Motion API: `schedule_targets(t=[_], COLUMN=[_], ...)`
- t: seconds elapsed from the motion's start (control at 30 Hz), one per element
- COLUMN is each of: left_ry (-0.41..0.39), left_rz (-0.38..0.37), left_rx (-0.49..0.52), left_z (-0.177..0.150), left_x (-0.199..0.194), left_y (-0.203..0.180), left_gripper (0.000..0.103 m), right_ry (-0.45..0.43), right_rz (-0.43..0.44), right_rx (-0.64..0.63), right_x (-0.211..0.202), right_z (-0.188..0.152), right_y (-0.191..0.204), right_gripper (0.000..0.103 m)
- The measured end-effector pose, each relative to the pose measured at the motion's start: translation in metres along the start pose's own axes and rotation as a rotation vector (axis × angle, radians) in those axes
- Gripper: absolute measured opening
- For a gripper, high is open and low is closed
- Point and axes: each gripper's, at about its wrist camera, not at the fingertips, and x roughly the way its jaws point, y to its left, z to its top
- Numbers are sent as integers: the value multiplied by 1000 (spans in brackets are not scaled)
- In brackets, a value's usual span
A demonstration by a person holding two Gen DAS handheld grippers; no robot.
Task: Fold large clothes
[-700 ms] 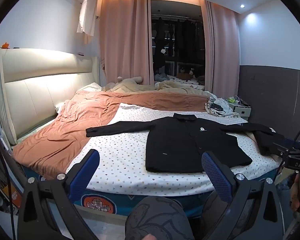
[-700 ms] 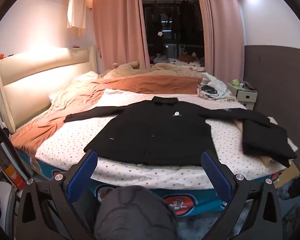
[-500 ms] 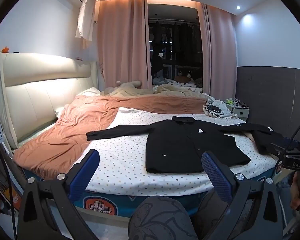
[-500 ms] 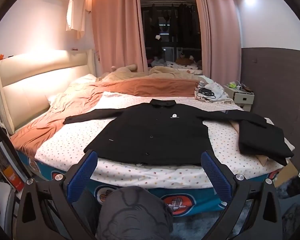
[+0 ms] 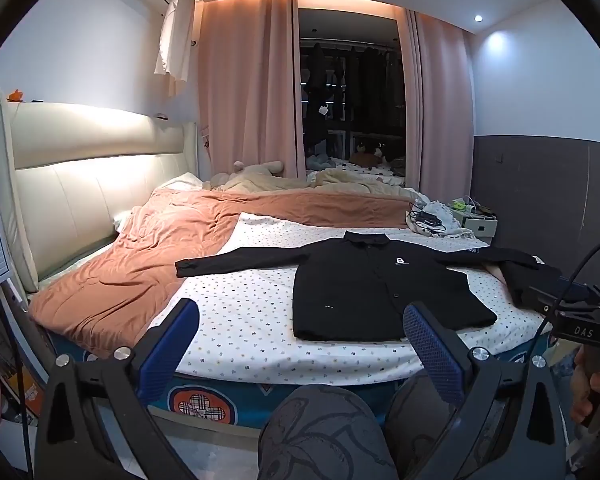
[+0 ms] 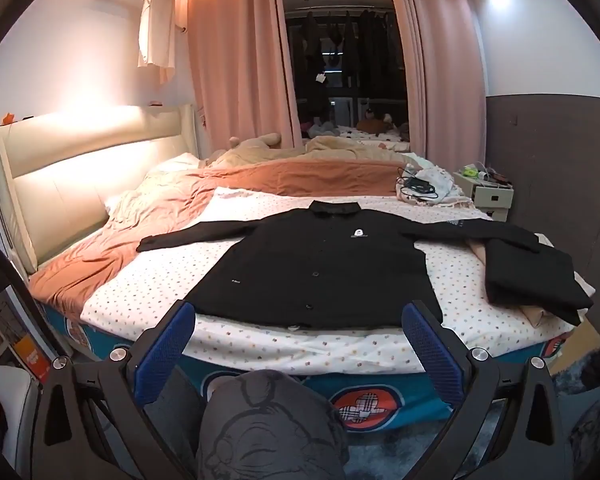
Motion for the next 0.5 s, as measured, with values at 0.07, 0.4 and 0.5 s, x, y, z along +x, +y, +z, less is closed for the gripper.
schedule_targets(t=[0.07,0.4,0.5], left_ry=[-1,-4,-12], left_rz=[2,1,1], left_rx=[0,-9,-10], left_z=[0,0,0], left_x=[-1,-2,-3], left_y=[1,4,6], left_gripper=[103,103,103], right_ry=[8,-5,-2], right_rz=[8,12,24], right_rx=[-7,8,19], right_x=[1,-6,-5], right_z=[0,1,-1], right_y=[-1,-10,-9], right_gripper=[103,103,103])
